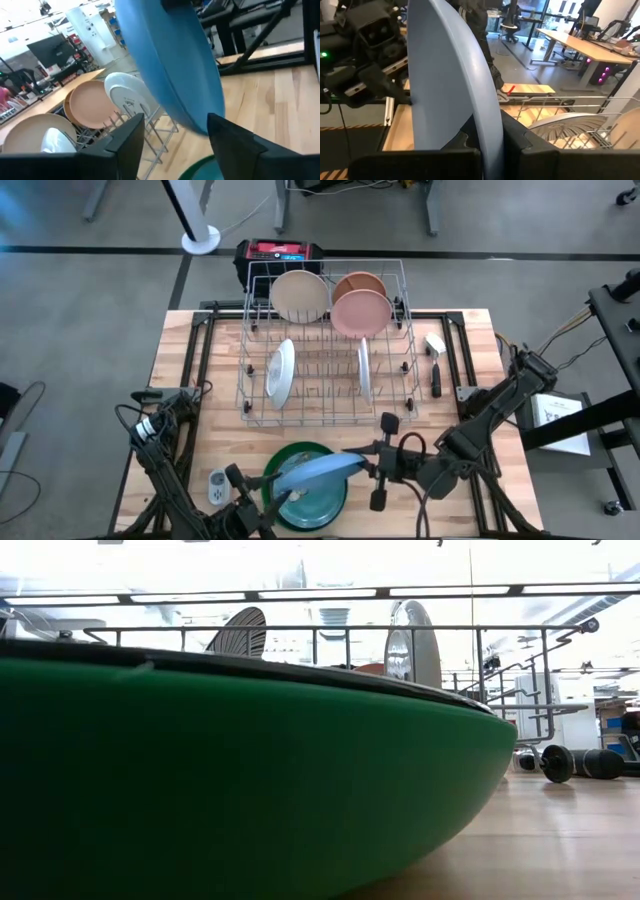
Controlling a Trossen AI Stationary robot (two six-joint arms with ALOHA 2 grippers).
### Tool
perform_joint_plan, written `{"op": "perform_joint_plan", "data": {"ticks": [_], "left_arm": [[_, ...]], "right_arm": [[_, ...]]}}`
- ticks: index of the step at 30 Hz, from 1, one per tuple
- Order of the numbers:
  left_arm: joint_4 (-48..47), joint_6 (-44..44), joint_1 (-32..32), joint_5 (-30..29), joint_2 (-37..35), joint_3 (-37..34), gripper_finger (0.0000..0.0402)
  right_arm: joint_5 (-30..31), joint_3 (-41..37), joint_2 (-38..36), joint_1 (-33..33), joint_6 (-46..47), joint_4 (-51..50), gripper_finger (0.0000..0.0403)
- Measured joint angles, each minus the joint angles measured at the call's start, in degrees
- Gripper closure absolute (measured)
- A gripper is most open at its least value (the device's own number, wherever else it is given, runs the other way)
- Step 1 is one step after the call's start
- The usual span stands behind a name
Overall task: Sort dishes
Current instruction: Put the blue plate into the dish rack
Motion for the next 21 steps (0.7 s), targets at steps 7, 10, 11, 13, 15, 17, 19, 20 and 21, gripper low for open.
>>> {"op": "perform_joint_plan", "data": {"ticks": [7, 10, 11, 13, 15, 17, 19, 20, 21], "left_arm": [[-0.04, 4.27, 0.11, 4.84, -0.07, -0.07, 0.0187], [-0.02, 6.70, 0.11, 6.07, -0.07, -0.07, 0.0187], [-0.05, 7.57, 0.11, 5.86, -0.07, -0.07, 0.0187], [-0.01, 10.16, 0.22, 3.87, -0.07, -0.14, 0.0190], [0.02, 13.75, 0.66, 1.25, -0.33, -0.17, 0.0196], [0.02, 17.31, 1.42, -0.40, -1.25, -0.17, 0.0204], [-0.02, 21.04, 2.51, -0.70, -2.70, -0.17, 0.0211], [0.01, 22.85, 3.17, -0.75, -3.42, -0.20, 0.0213], [0.06, 24.64, 3.80, -0.81, -4.17, -0.59, 0.0216]], "right_arm": [[0.75, 0.07, -4.65, -2.72, -1.74, -4.98, 0.0386], [0.89, 0.07, -7.09, -5.48, -2.49, -7.19, 0.0386], [0.92, 0.09, -7.94, -6.56, -2.89, -8.06, 0.0386], [0.91, 0.09, -9.40, -9.05, -4.21, -9.16, 0.0386], [0.90, 0.09, -10.57, -11.81, -6.40, -9.28, 0.0386], [0.99, 0.09, -11.38, -14.88, -9.03, -8.24, 0.0386], [0.98, 0.09, -12.10, -18.22, -11.82, -6.34, 0.0386], [0.92, 0.09, -12.36, -20.06, -13.17, -5.42, 0.0386], [0.85, 0.09, -12.60, -22.07, -14.72, -4.49, 0.0386]]}}
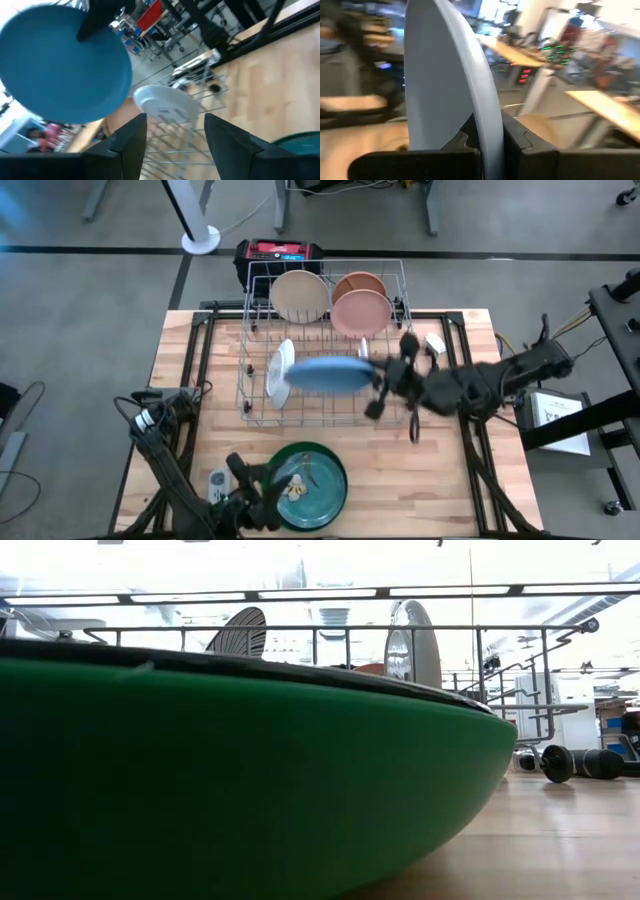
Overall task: Sort dishes
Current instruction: Put the blue plate into the dish rack
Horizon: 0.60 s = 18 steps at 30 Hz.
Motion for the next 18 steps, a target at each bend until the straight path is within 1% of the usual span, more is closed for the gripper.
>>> {"op": "perform_joint_plan", "data": {"ticks": [2, 4, 6, 11, 14, 18], "left_arm": [[0.05, 3.62, 1.28, 0.02, -1.88, -1.85, 0.0220], [-0.04, 5.08, 2.52, 0.09, -5.23, -5.84, 0.0224], [-0.05, 3.50, 3.64, 0.05, -10.36, -11.39, 0.0226], [0.54, -5.17, 5.38, 0.07, -23.13, -24.86, 0.0229], [3.40, -6.89, 5.92, -0.63, -29.07, -30.30, 0.0229], [6.94, -6.69, 6.14, -3.48, -33.70, -35.69, 0.0229]], "right_arm": [[-0.72, 0.00, -0.22, -3.98, -3.10, 0.75, 0.0386], [-3.73, 0.00, -0.46, -8.17, -4.49, 0.72, 0.0386], [-8.14, 0.00, -0.90, -12.60, -4.64, 0.70, 0.0386], [-20.96, 0.00, -1.74, -24.13, -4.36, 1.02, 0.0386], [-25.28, 0.00, -1.42, -29.86, -3.73, 1.02, 0.0386], [-30.45, 0.00, -0.42, -35.82, -0.88, 0.98, 0.0386]]}}
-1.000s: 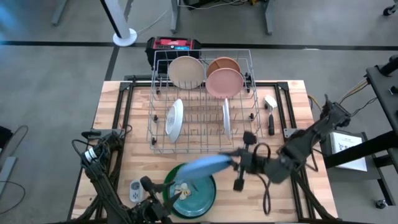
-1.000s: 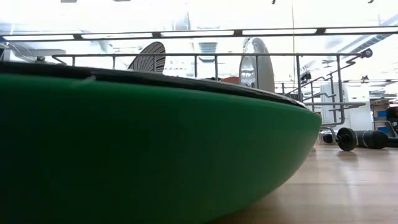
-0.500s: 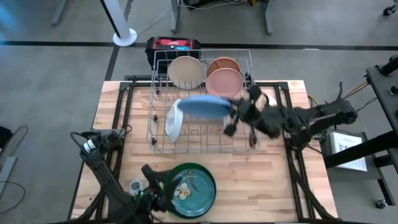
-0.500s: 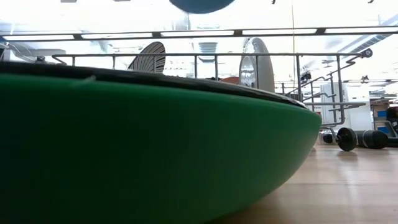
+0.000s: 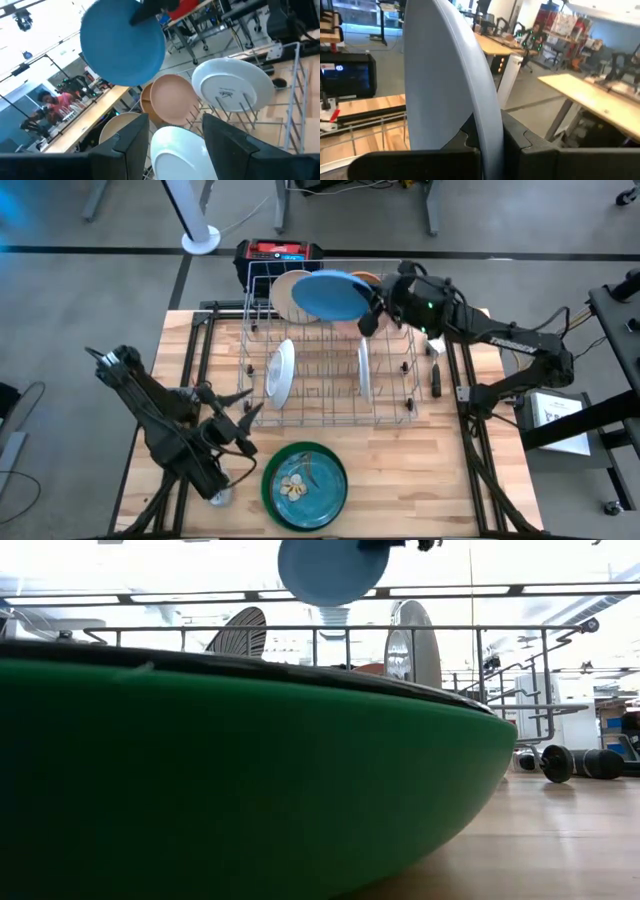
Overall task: Sort dishes
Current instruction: Put the blue plate into the dish rack
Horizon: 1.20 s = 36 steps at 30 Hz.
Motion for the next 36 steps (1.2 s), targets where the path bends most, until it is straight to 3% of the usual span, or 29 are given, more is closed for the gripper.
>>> {"op": "perform_joint_plan", "data": {"ticks": [5, 11, 27, 36], "left_arm": [[0.57, -3.79, 0.17, -2.65, -3.52, -3.27, 0.0229], [0.71, -8.88, 2.71, -4.50, -5.18, -2.57, 0.0229], [-1.95, -3.88, 7.31, -4.59, -7.79, -1.71, 0.0229], [-2.45, -2.90, 7.31, -4.59, -8.73, -2.21, 0.0229]], "right_arm": [[-4.48, 0.00, 1.82, -4.67, 2.95, -0.99, 0.0386], [-4.62, 0.00, 4.90, -6.95, 4.06, -3.25, 0.0386], [-3.80, 0.19, 14.87, -7.19, -1.74, 1.49, 0.0381], [-3.87, 7.13, 20.65, -7.24, -5.48, -1.50, 0.0387]]}}
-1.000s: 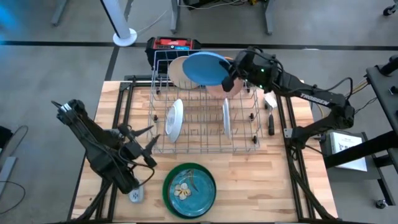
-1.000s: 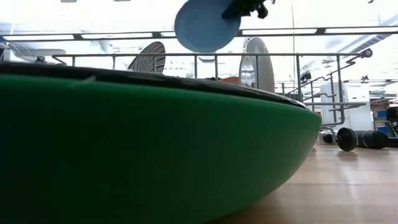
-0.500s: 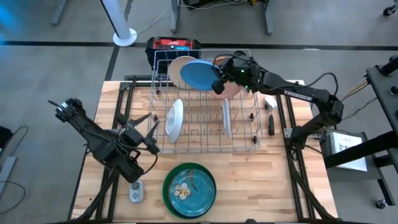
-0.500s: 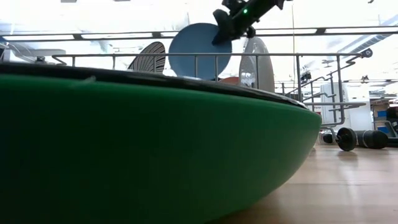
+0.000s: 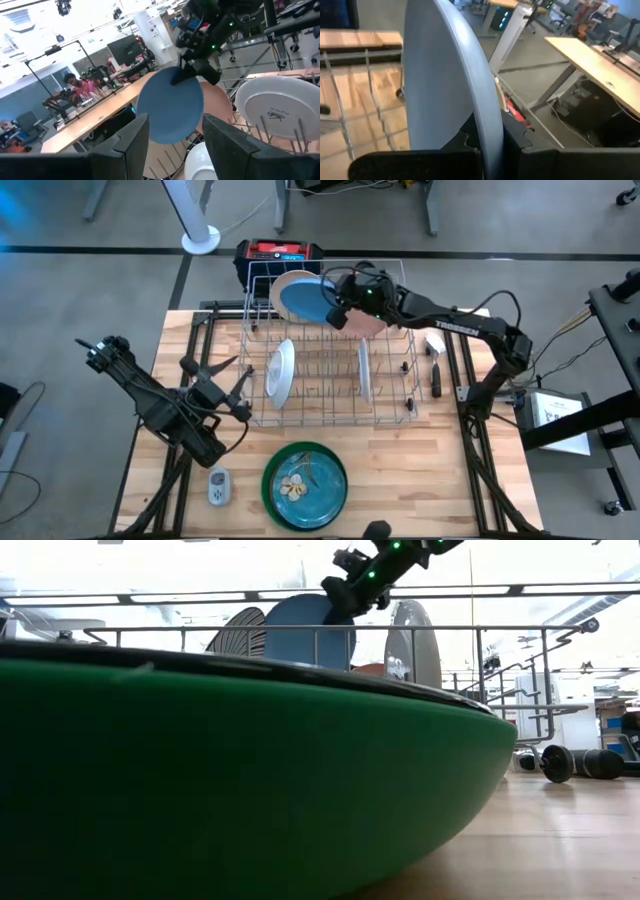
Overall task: Sort dishes
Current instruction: Put the blue plate into the dish rack
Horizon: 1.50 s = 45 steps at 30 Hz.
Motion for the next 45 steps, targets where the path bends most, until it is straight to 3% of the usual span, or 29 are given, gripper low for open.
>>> {"op": "perform_joint_plan", "data": {"ticks": [12, 45], "left_arm": [[-1.57, 0.31, 0.00, 0.02, -0.37, -0.02, 0.0229], [-1.94, 0.27, -0.02, 0.04, -0.37, -0.02, 0.0229]], "right_arm": [[-0.59, 4.56, 4.93, 0.00, -1.50, -5.12, 0.0387], [-3.07, 4.34, 8.99, 0.24, -2.47, -5.11, 0.0387]]}}
